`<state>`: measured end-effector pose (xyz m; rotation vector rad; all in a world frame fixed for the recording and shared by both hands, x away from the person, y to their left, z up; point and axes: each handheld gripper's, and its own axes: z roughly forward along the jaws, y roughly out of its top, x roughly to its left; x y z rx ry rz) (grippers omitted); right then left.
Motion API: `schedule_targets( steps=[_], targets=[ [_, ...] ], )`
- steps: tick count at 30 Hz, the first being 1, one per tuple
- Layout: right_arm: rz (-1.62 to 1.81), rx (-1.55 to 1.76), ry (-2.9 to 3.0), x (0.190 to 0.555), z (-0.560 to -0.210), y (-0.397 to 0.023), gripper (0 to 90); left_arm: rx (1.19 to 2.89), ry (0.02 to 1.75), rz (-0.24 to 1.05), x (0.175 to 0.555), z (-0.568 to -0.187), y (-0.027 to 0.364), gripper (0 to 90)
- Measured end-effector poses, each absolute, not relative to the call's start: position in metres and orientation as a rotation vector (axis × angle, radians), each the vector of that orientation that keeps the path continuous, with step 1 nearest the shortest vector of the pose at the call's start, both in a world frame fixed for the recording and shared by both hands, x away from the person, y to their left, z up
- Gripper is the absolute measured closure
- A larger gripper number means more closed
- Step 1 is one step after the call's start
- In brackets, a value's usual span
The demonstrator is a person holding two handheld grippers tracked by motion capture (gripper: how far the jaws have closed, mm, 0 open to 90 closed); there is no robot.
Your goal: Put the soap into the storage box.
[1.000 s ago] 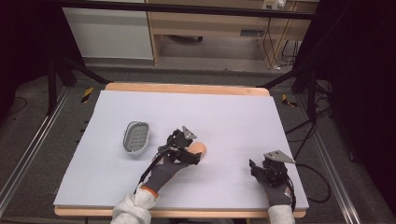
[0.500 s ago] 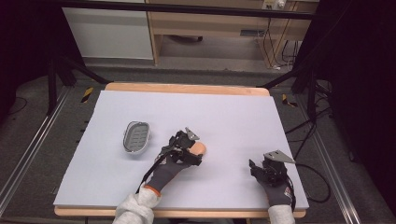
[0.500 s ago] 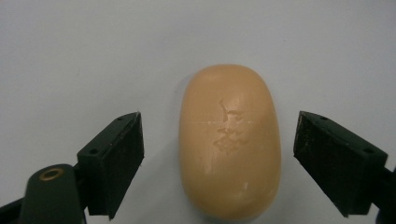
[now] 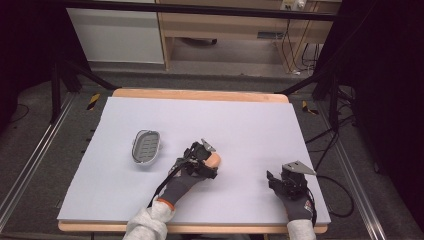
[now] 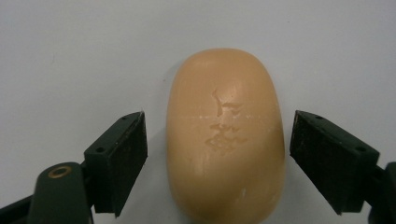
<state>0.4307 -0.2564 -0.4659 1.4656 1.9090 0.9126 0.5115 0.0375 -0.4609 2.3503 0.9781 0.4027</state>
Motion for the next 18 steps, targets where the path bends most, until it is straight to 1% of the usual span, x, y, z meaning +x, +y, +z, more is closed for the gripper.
schedule_targets(
  steps=[8, 12, 18],
  targets=[
    [0.918, 1.462, 1.915, 0.431, -0.4662, -0.2567, 40.6, 2.365, 0.988, 0.386, 0.515, -0.465, 0.0368, 22.6],
    [0.921, 1.463, 1.919, 0.4311, -0.4664, -0.2566, 41.2, 2.359, 0.99, 0.367, 0.5166, -0.4667, 0.0365, 26.3],
    [0.923, 1.464, 1.92, 0.431, -0.4663, -0.2566, 41.5, 2.356, 0.989, 0.345, 0.5176, -0.4673, 0.0365, 29.7]
  ],
)
